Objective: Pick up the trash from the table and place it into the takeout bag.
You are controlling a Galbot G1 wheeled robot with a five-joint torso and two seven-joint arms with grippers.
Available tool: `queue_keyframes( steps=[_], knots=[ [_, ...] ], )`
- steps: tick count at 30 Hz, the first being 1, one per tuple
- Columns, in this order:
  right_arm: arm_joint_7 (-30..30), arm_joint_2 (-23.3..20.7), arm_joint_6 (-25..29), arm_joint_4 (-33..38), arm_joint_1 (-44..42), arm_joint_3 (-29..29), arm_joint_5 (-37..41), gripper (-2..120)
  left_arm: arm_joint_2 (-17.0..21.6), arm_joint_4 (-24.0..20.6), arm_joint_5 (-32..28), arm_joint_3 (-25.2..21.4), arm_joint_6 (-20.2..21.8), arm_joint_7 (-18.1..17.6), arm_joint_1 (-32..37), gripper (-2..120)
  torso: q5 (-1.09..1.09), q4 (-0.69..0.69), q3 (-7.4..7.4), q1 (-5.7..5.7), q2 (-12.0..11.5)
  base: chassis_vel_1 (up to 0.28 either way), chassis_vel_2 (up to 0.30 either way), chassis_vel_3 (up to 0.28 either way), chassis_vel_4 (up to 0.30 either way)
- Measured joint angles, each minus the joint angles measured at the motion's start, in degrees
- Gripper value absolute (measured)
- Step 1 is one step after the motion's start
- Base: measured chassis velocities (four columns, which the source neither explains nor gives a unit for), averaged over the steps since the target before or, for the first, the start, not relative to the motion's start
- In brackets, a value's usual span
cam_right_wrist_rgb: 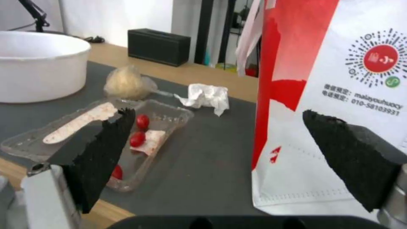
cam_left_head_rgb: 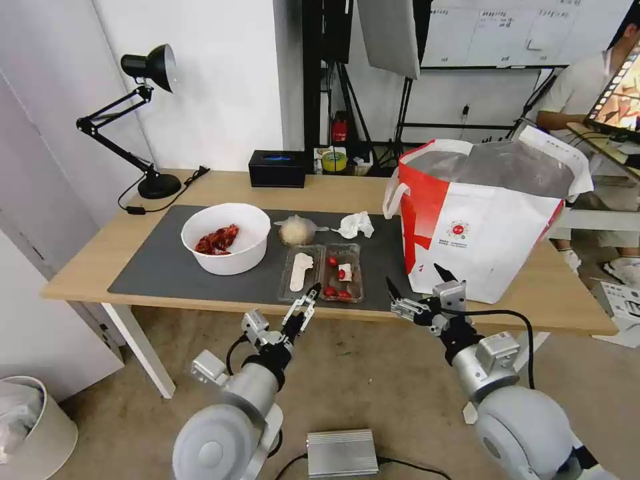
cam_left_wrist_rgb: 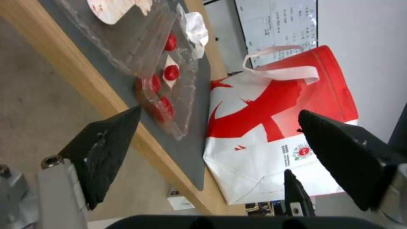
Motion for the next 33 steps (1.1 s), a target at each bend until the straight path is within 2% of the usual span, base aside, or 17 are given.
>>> queue_keyframes(
  steps=[33],
  knots=[
    [0.0,0.5,-0.2,0.3,-1.5,1.2,-1.5,100,1.3,4.6,-0.4,-0.3,-0.9,-1.8,-4.6,100,0.0,0.0,0.0,0.0,0.0,0.0,0.0,0.0,0.0]
  ],
)
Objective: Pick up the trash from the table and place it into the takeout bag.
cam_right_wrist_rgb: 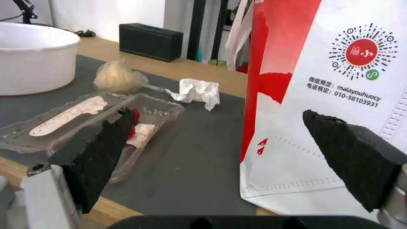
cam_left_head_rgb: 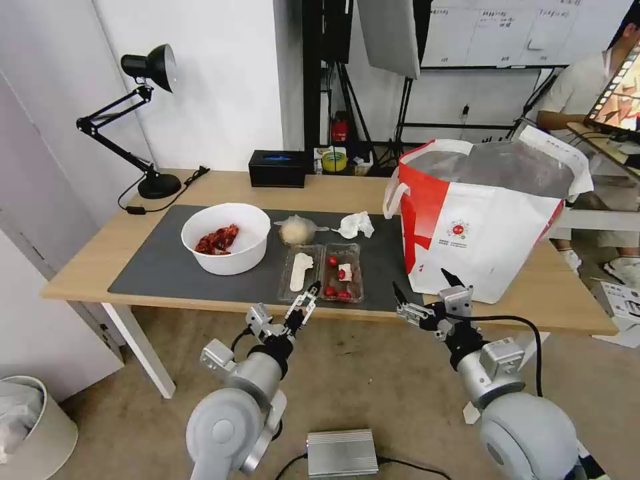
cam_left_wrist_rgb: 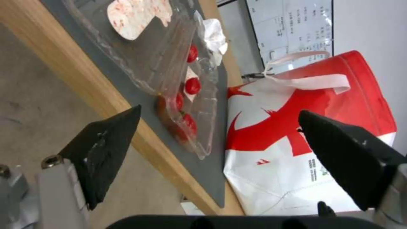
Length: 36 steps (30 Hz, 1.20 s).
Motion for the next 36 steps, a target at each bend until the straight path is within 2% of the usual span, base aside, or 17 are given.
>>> queue_keyframes(
  steps=[36],
  knots=[
    [0.2,-0.7,0.0,-0.4,-0.2,1.7,-0.1,100,1.3,7.2,-3.6,0.9,-1.1,-3.6,-7.8,100,0.0,0.0,0.0,0.0,0.0,0.0,0.0,0.0,0.0]
  ],
)
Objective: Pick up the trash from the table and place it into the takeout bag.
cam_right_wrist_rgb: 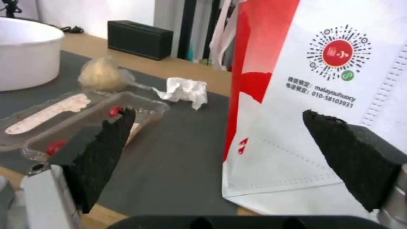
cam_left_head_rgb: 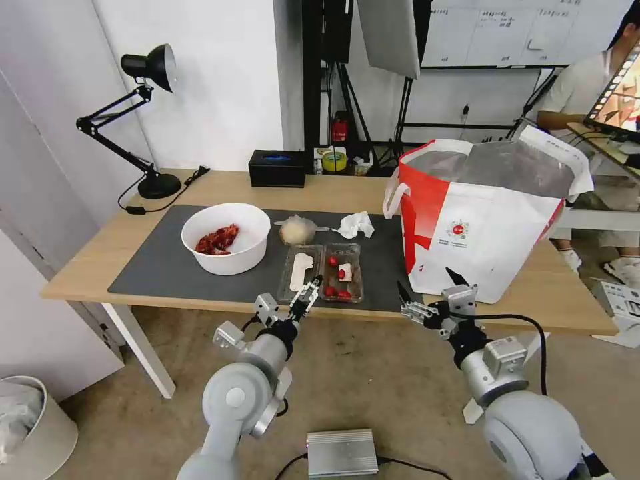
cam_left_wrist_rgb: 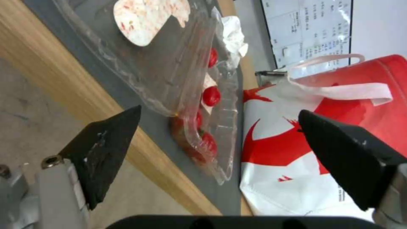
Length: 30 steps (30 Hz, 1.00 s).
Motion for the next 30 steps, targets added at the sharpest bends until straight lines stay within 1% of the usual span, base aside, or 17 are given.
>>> queue_keyframes(
  steps=[12,30],
  knots=[
    [0.1,0.7,0.0,-0.1,-0.5,0.1,-0.1,100,-0.4,1.7,0.0,0.7,-0.2,-0.9,-1.5,100,0.0,0.0,0.0,0.0,0.0,0.0,0.0,0.0,0.0],
    [0.1,0.9,0.1,-0.5,-0.7,-0.1,-0.1,100,-1.0,3.0,0.0,0.9,-0.9,-2.2,-2.8,100,0.0,0.0,0.0,0.0,0.0,0.0,0.0,0.0,0.0]
  ],
)
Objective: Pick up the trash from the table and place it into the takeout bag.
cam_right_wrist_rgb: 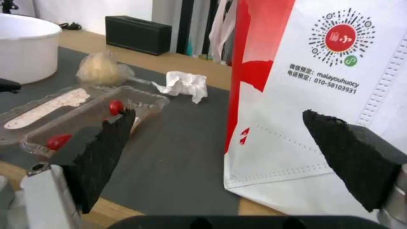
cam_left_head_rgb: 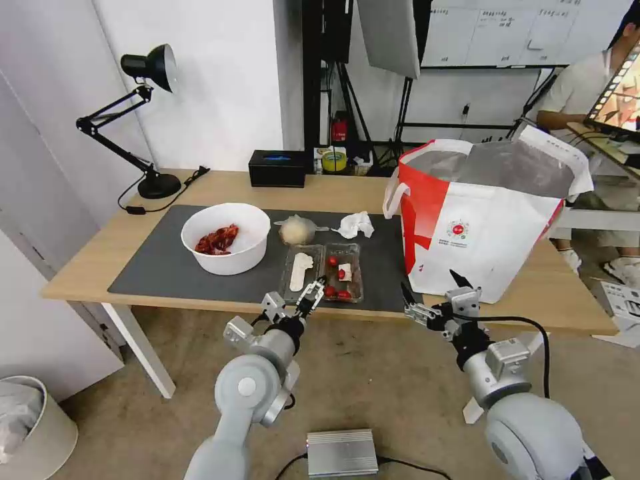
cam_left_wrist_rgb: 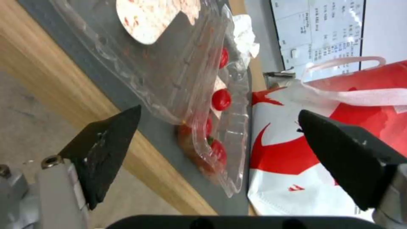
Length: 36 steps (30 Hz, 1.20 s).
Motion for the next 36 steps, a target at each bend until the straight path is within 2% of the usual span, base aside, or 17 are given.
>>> queue_keyframes(
  steps=[21,36],
  knots=[
    [0.0,0.4,0.1,-0.7,0.3,-1.2,-0.4,100,-0.4,1.3,0.1,-0.3,-1.5,-0.8,-1.2,100,0.0,0.0,0.0,0.0,0.0,0.0,0.0,0.0,0.0],
    [0.0,0.9,0.1,-0.9,0.1,-1.3,-0.9,100,-0.9,0.7,0.3,-0.7,-4.8,-0.3,-0.9,100,0.0,0.0,0.0,0.0,0.0,0.0,0.0,0.0,0.0]
  ],
)
